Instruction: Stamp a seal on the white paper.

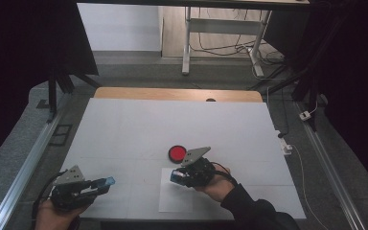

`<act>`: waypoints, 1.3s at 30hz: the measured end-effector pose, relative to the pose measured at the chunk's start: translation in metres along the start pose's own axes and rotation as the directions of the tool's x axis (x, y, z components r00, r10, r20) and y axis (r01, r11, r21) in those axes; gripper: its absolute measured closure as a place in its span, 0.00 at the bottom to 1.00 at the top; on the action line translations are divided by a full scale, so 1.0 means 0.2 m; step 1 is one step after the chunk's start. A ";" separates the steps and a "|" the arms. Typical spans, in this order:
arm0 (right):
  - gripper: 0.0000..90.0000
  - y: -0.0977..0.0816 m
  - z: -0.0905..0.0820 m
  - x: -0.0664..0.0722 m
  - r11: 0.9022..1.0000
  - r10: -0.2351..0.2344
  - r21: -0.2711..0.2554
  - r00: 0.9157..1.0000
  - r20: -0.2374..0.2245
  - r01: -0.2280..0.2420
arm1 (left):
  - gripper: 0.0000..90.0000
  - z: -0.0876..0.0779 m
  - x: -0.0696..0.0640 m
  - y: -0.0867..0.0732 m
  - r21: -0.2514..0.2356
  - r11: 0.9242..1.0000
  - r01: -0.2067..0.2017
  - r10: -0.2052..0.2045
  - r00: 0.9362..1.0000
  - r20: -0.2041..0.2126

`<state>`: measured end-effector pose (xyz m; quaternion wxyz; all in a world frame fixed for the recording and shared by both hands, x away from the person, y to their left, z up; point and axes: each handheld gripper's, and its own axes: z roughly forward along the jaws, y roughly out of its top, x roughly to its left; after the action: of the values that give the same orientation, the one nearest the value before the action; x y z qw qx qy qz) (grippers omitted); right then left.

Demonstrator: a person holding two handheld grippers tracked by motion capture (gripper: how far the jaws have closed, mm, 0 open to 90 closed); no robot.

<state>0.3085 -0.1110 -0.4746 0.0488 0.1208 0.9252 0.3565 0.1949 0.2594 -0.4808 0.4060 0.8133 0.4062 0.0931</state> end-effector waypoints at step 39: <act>0.79 -0.06 0.12 -0.02 0.999 0.035 0.027 0.999 -0.034 -0.034 | 0.76 0.00 0.00 0.00 0.004 1.000 -0.003 0.003 1.000 0.000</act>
<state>0.3137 -0.1056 -0.5003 0.0253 0.1313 0.9282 0.3472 0.1949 0.2589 -0.4809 0.4042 0.8147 0.4052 0.0929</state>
